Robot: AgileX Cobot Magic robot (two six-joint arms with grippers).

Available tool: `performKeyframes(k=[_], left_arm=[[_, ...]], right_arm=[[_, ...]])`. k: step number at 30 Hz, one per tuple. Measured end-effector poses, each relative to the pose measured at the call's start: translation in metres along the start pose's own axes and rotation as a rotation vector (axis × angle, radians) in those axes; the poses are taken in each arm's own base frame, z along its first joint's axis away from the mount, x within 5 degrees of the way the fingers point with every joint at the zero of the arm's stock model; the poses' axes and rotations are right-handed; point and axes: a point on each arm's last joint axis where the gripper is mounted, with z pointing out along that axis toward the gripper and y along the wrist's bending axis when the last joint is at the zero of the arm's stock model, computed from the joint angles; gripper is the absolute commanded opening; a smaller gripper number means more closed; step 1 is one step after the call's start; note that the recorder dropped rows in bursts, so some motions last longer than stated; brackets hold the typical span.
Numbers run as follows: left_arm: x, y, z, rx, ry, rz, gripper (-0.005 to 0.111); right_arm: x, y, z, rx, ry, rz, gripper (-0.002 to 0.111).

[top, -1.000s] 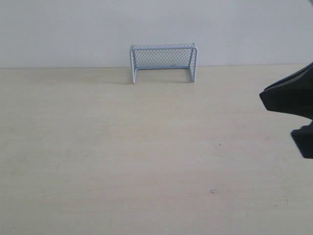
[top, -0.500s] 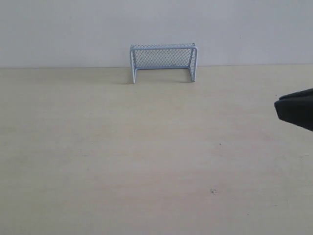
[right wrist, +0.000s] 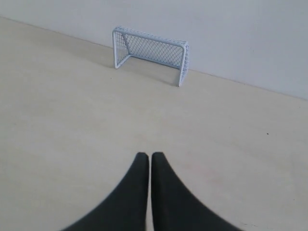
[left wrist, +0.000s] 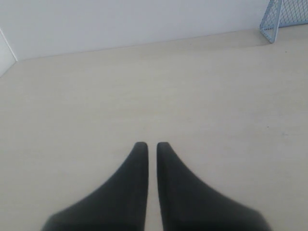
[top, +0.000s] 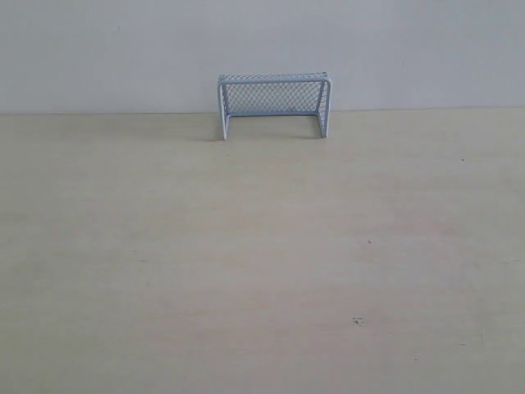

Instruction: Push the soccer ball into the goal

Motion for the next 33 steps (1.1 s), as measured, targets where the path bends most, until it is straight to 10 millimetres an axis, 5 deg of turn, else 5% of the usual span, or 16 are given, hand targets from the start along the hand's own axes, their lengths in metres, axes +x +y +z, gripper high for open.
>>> performKeyframes(k=[33], left_arm=[[0.0,0.0,0.0,0.0,0.0,0.0,0.006]], right_arm=[[0.087,-0.014,0.01,0.273,-0.115,0.143,0.0]])
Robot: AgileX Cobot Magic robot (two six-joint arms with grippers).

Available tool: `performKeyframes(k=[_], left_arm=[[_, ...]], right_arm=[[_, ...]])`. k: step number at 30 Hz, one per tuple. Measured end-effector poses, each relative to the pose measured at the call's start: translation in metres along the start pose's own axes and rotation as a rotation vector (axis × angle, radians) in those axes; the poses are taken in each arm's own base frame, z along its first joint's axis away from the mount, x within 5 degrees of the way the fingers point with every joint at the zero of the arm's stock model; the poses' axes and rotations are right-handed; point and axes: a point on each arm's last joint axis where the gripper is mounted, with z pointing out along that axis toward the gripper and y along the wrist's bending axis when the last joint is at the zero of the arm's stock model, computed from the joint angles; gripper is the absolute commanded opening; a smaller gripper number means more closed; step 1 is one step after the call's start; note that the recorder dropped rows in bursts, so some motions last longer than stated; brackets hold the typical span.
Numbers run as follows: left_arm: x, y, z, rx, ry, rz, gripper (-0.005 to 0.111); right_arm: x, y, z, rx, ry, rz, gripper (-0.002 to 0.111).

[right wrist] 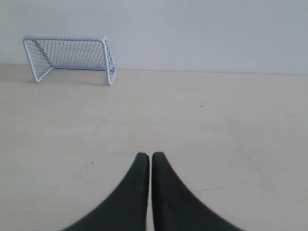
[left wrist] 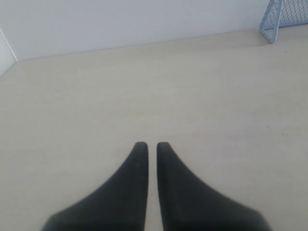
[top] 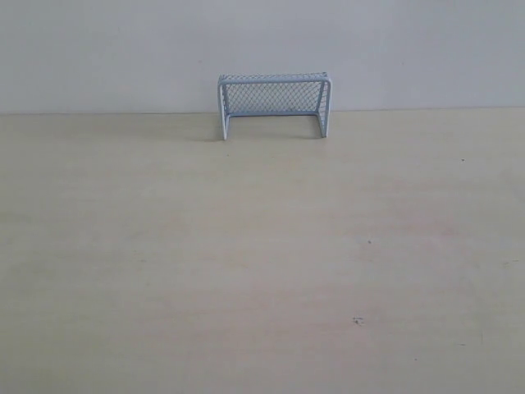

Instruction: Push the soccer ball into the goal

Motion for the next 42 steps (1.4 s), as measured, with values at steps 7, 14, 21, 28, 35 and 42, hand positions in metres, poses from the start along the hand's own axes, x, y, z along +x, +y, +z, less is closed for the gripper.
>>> performKeyframes(k=[7,14,21,28,35,42], left_arm=[[0.0,0.0,0.0,0.0,0.0,0.0,0.006],[0.0,0.0,0.0,0.0,0.0,0.0,0.006],[0.0,0.0,0.0,0.0,0.0,0.0,0.006],[0.0,0.0,0.0,0.0,0.0,0.0,0.006],[0.0,0.0,0.0,0.0,0.0,0.0,0.006],[0.0,0.0,0.0,0.0,0.0,0.0,0.006]], right_arm=[[0.02,-0.002,0.003,0.015,-0.021,0.001,0.0],[0.036,-0.002,0.005,0.02,-0.033,0.002,0.0],[0.034,-0.004,0.001,0.05,-0.091,0.006,0.0],[0.042,-0.004,-0.002,0.067,-0.029,0.013,0.0],[0.047,-0.004,-0.002,0.063,0.009,0.014,0.0],[0.048,-0.003,-0.002,0.06,0.026,0.028,0.0]])
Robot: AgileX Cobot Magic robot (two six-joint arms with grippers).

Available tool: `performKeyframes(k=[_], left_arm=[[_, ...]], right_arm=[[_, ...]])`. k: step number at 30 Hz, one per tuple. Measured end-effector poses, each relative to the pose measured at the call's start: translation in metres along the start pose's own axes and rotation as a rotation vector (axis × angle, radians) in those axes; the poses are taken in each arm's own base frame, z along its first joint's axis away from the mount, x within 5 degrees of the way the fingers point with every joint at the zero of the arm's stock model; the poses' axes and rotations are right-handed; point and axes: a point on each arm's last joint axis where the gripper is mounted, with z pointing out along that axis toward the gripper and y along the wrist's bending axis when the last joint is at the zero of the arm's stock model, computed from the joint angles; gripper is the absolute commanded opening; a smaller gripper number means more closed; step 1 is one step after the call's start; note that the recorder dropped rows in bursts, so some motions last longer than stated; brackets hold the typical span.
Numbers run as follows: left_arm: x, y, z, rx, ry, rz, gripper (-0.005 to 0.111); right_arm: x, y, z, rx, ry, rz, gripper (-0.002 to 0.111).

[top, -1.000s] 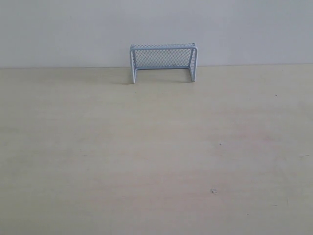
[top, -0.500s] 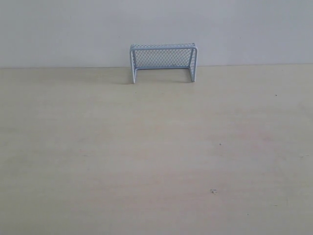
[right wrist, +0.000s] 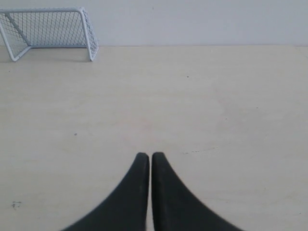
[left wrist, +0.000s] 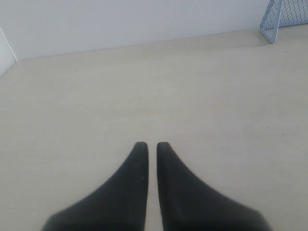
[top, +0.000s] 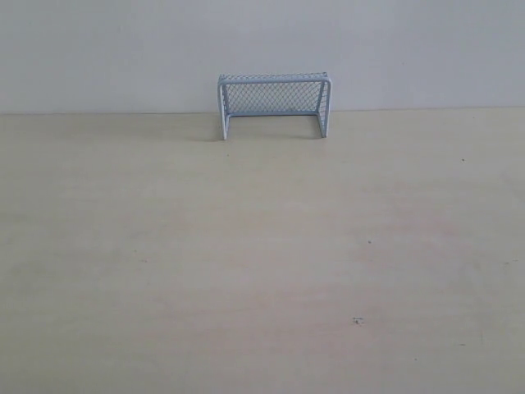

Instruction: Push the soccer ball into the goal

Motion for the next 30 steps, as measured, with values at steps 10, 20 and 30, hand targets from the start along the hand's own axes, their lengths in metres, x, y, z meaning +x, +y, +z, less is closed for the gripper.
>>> performKeyframes(k=[10,20,30], left_arm=[[0.0,0.0,0.0,0.0,0.0,0.0,0.006],[0.0,0.0,0.0,0.0,0.0,0.0,0.006],[0.0,0.0,0.0,0.0,0.0,0.0,0.006]], right_arm=[[0.0002,0.0,0.0,0.0,0.002,0.044,0.0],[0.0003,-0.0017,0.0,0.019,0.003,0.019,0.0],[0.0003,-0.0025,0.0,0.028,0.003,-0.006,0.0]])
